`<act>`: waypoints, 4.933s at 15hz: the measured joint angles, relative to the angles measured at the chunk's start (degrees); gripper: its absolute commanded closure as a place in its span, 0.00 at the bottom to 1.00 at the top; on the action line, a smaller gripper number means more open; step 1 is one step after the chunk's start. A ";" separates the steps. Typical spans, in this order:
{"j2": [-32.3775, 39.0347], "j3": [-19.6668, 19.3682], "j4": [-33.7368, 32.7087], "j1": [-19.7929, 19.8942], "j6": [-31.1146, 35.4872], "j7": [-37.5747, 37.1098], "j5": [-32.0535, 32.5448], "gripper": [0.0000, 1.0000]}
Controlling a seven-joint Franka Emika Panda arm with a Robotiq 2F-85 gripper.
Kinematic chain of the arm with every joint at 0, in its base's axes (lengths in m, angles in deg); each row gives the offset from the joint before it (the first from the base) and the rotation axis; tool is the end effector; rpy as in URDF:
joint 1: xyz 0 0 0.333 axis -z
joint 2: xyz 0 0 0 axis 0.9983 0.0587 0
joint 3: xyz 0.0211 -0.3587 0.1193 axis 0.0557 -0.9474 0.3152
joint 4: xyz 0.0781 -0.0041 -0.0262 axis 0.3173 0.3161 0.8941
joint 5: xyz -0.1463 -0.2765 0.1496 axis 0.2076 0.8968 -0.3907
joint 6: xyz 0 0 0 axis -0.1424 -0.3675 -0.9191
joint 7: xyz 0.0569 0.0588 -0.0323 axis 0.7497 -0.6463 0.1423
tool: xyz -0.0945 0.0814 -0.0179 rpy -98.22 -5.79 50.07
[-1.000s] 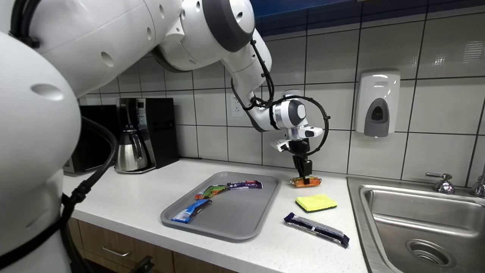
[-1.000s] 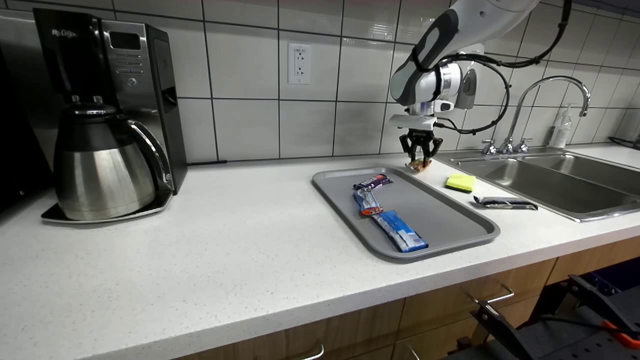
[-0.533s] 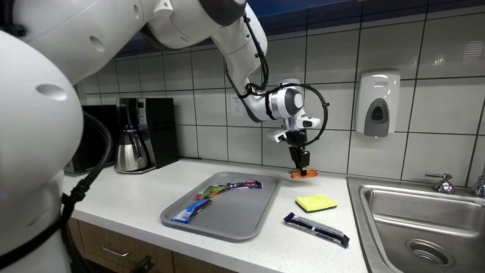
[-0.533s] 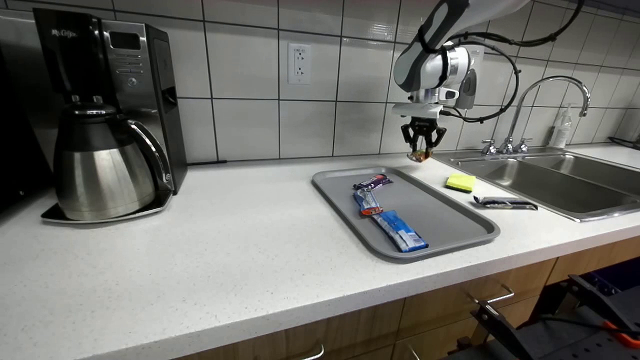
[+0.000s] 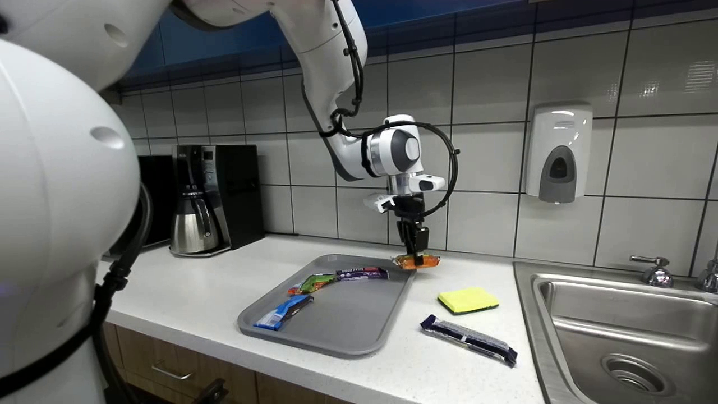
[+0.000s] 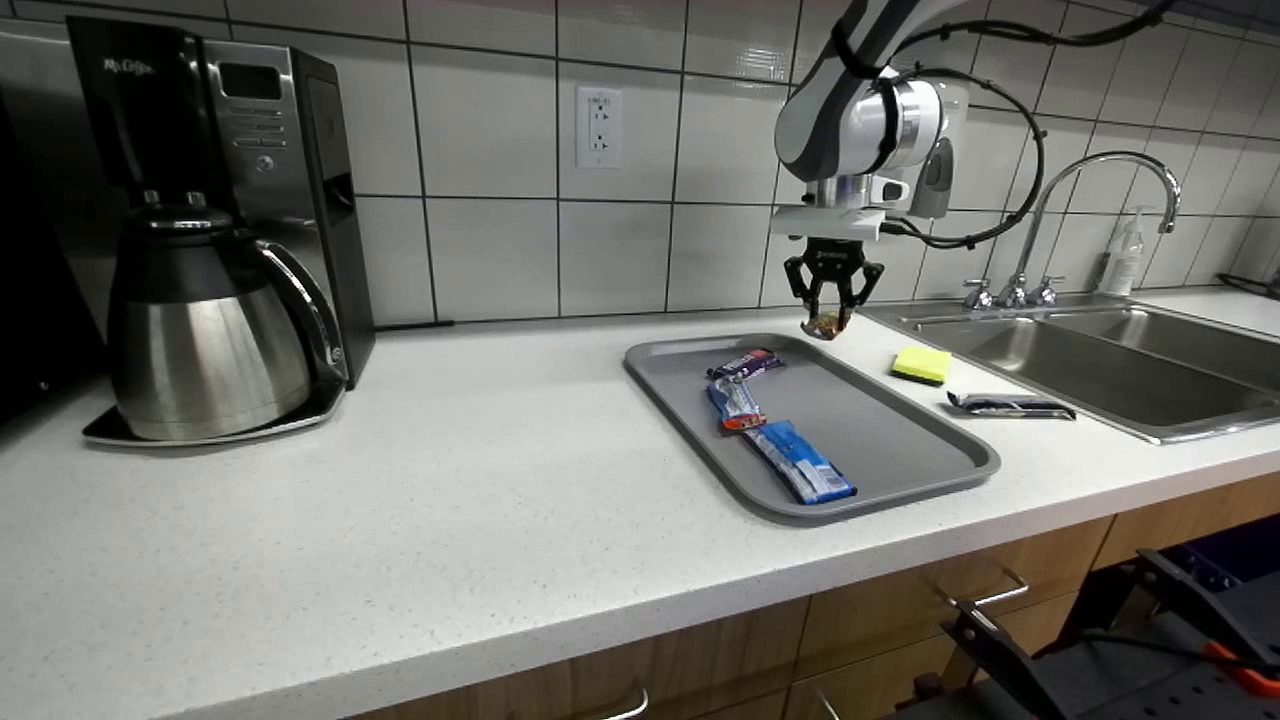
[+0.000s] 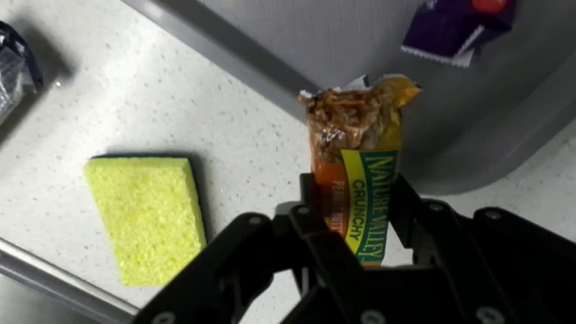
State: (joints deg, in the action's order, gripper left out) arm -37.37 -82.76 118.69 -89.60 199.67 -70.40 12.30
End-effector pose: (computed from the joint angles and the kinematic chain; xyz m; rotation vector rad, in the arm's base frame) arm 0.6570 -0.0894 0.2935 2.7476 -1.2418 0.1136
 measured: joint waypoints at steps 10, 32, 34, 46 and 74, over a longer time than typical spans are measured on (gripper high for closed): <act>-10.08 0.61 17.80 -4.70 4.31 0.62 4.27 0.84; -13.06 0.60 25.23 -5.98 8.53 -0.73 7.84 0.00; -14.33 0.50 26.26 -6.11 8.71 -2.38 7.94 0.00; -22.73 -2.87 32.89 -1.36 10.89 -6.96 9.29 0.00; -24.52 -7.73 37.74 8.92 13.34 -28.66 9.22 0.00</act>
State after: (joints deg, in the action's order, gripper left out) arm -61.89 -90.49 156.42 -80.68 213.01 -99.05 21.52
